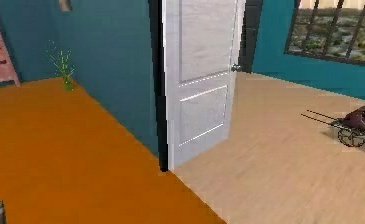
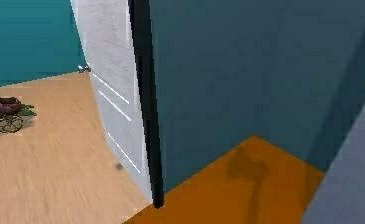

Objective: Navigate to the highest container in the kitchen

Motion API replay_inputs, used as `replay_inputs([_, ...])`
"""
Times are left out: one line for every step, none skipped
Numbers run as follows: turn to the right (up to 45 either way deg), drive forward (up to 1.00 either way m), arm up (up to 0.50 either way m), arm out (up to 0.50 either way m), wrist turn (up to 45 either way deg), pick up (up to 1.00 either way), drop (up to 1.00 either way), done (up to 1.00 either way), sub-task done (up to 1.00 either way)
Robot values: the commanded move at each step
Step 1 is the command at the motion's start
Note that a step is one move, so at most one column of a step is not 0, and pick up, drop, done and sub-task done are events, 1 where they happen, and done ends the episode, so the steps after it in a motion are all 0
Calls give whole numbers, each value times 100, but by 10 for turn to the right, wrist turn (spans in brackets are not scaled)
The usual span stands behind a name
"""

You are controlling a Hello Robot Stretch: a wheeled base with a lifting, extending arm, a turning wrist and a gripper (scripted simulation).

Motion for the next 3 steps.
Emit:
replay_inputs([-150, 0, 0, 0, 0, 0, 0, 0, 0])
replay_inputs([0, 75, 0, 0, 0, 0, 0, 0, 0])
replay_inputs([-240, 0, 0, 0, 0, 0, 0, 0, 0])
